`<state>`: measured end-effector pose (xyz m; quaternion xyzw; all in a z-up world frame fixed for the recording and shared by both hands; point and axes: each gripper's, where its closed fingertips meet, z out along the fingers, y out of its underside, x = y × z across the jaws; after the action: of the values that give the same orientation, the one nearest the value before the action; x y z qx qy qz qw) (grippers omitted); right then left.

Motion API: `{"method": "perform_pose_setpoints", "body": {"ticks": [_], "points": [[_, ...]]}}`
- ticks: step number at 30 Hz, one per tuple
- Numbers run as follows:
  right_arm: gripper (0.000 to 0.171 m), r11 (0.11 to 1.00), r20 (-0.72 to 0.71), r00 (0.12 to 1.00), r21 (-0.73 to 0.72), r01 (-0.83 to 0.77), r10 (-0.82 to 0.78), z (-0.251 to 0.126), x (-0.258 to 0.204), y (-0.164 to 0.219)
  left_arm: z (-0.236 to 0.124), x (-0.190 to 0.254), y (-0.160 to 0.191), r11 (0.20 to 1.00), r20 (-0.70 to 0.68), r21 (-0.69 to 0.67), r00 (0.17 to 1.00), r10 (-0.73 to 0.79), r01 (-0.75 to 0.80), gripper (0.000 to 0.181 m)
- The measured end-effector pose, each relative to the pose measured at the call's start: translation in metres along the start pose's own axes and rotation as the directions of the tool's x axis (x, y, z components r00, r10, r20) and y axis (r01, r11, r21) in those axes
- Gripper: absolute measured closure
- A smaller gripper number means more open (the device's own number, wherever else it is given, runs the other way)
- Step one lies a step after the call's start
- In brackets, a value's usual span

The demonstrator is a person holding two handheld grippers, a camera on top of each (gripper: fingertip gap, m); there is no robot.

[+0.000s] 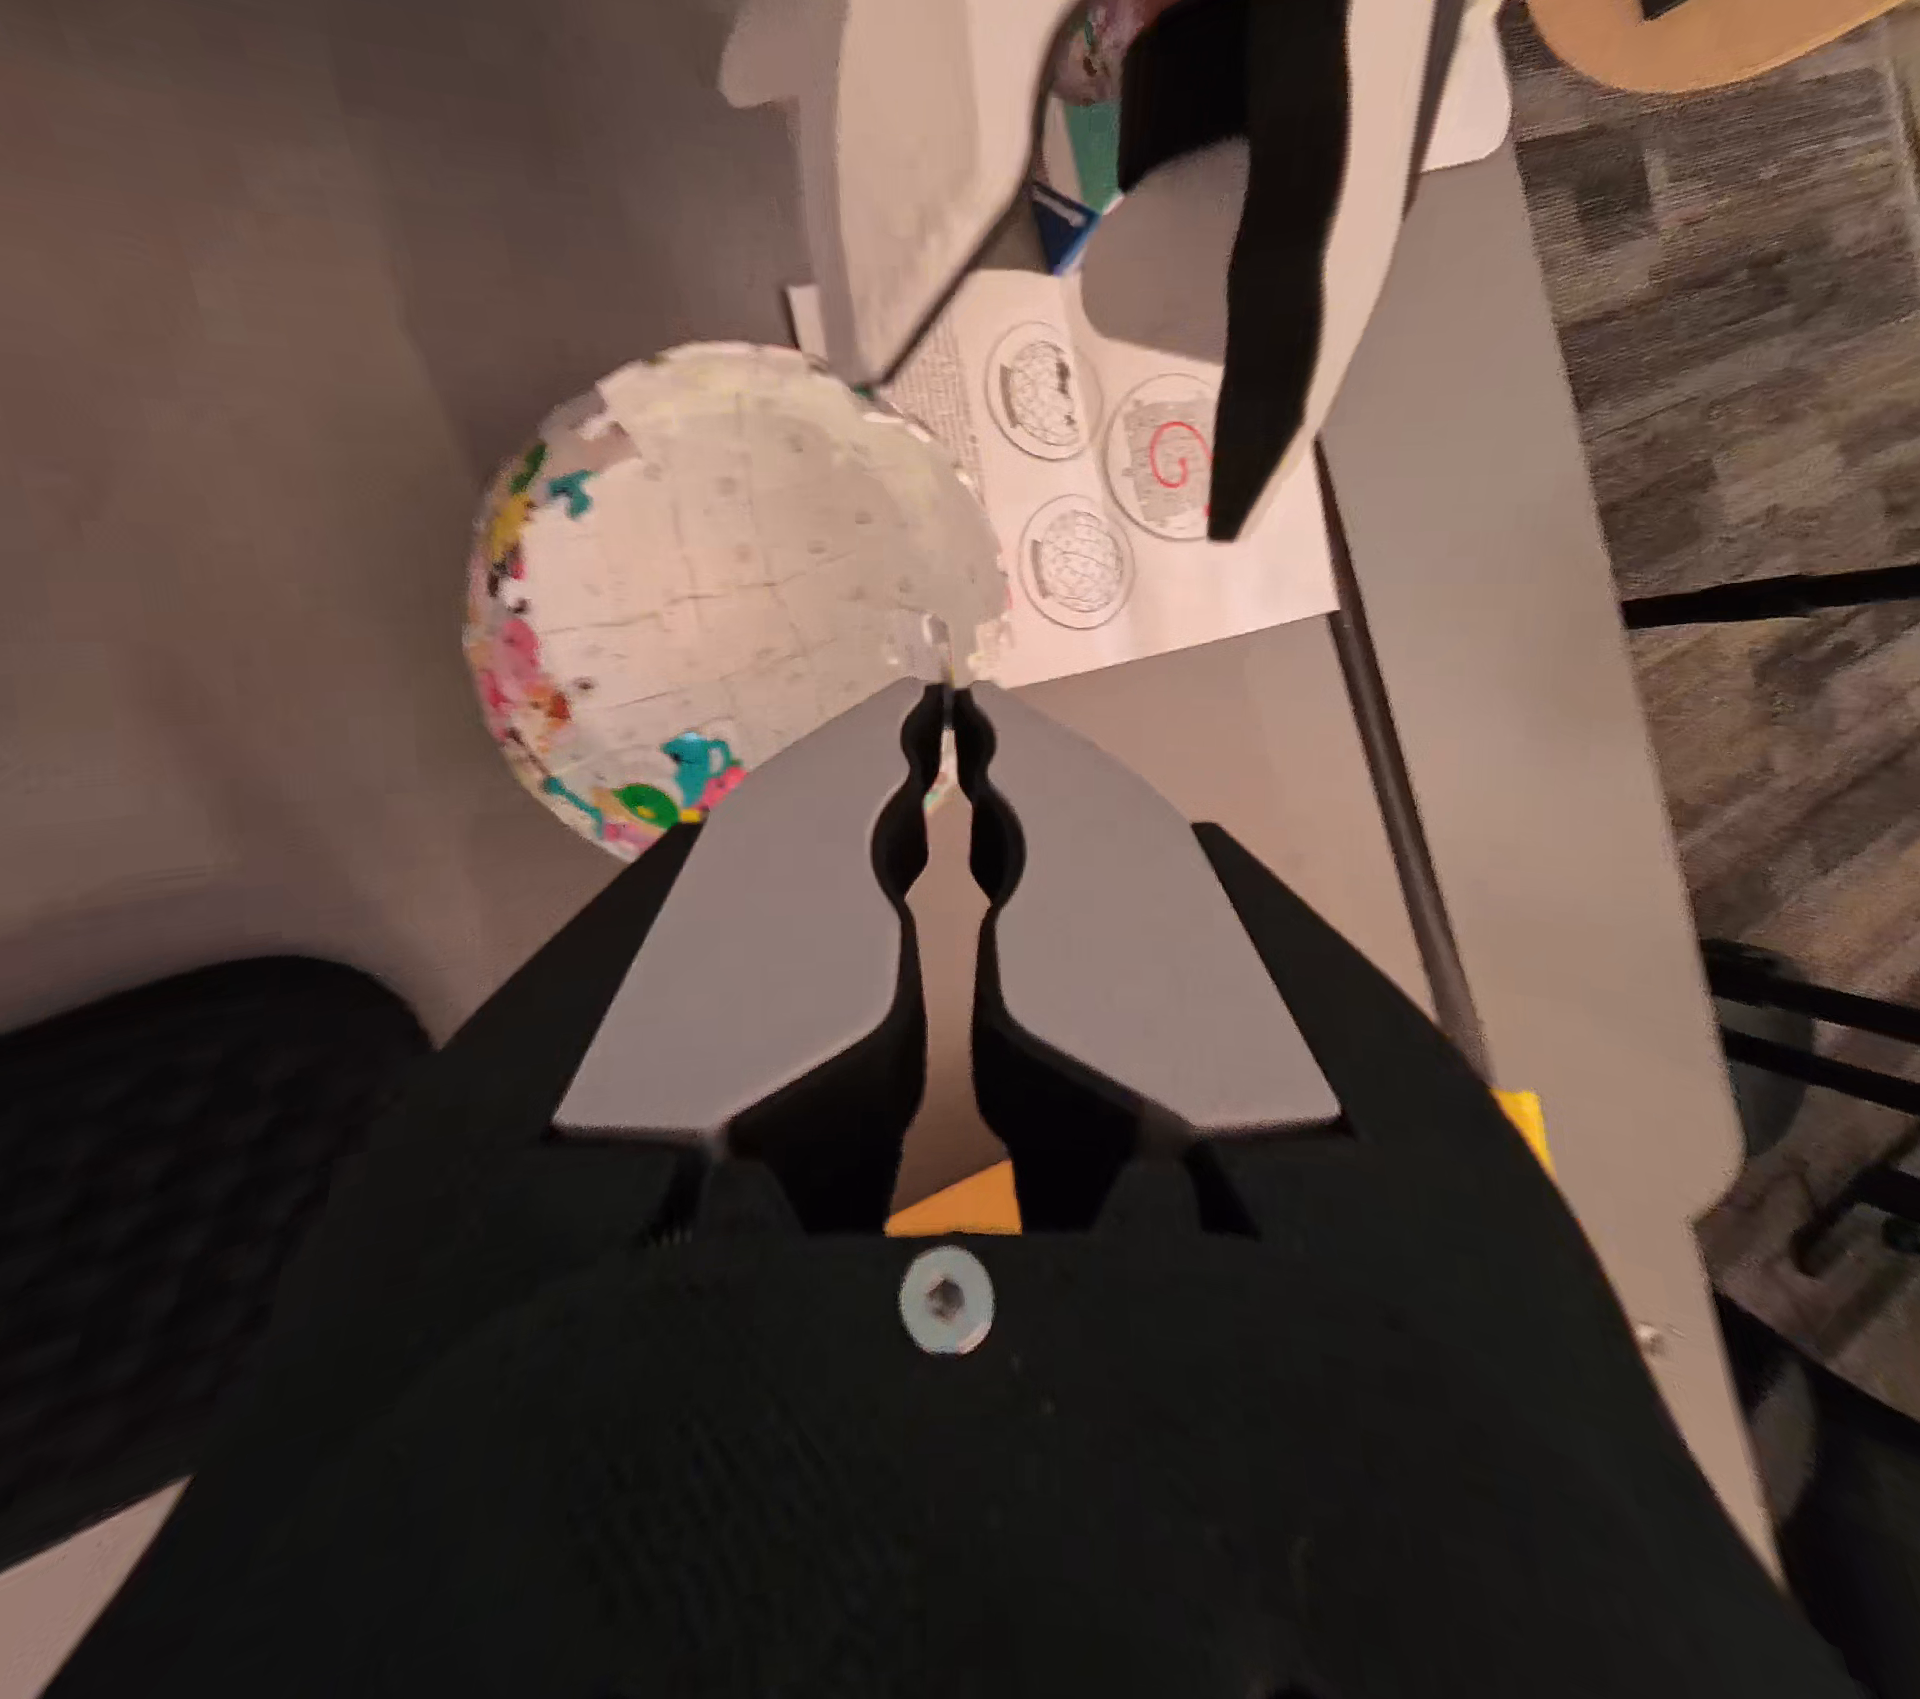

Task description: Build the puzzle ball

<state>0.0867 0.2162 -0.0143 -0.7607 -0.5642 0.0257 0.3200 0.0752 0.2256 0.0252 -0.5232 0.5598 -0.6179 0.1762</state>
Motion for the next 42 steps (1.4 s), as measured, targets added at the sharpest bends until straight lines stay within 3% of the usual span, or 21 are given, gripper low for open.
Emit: {"method": "perform_pose_setpoints", "body": {"ticks": [7, 14, 17, 27, 32, 37, 42], "points": [[0.168, 0.996, -0.098, 0.992, 0.039, 0.081, -0.077, 0.004, 0.008, 0.006, 0.004, -0.021, -0.004, 0.999, -0.031, -0.011, 0.998, 0.053, -0.053, 0.113], [0.168, 0.992, -0.042, 0.997, 0.104, 0.071, -0.067, -0.002, 0.008, 0.009, 0.013, -0.021, -0.013, 0.989, -0.044, -0.075, 0.991, 0.125, -0.128, 0.117], [0.168, 0.989, -0.03, 0.999, 0.139, 0.039, -0.036, -0.009, 0.007, 0.008, 0.018, -0.025, -0.01, 0.973, 0.031, -0.137, 0.981, 0.19, -0.184, 0.114], [0.168, 0.99, -0.136, 0.99, 0.123, 0.064, -0.047, -0.011, 0.018, 0.009, 0.017, -0.026, -0.017, 0.982, 0.163, -0.161, 0.979, 0.122, -0.096, 0.103], [0.168, 0.995, -0.102, 0.995, 0.093, 0.028, -0.018, 0.003, 0.015, 0.006, 0.014, -0.033, -0.009, 0.99, 0.091, -0.143, 0.996, 0.016, -0.003, 0.102], [0.168, 0.997, -0.067, 0.998, 0.08, 0.0, 0.005, 0.014, 0.013, 0.008, 0.018, -0.02, 0.011, 0.971, -0.014, -0.24, 1.0, 0.002, -0.006, 0.1], [0.168, 0.993, 0.023, 0.998, 0.093, -0.069, 0.067, 0.028, 0.009, 0.012, 0.022, -0.024, 0.027, 0.95, -0.022, -0.311, 1.0, 0.006, -0.012, 0.1]]}}
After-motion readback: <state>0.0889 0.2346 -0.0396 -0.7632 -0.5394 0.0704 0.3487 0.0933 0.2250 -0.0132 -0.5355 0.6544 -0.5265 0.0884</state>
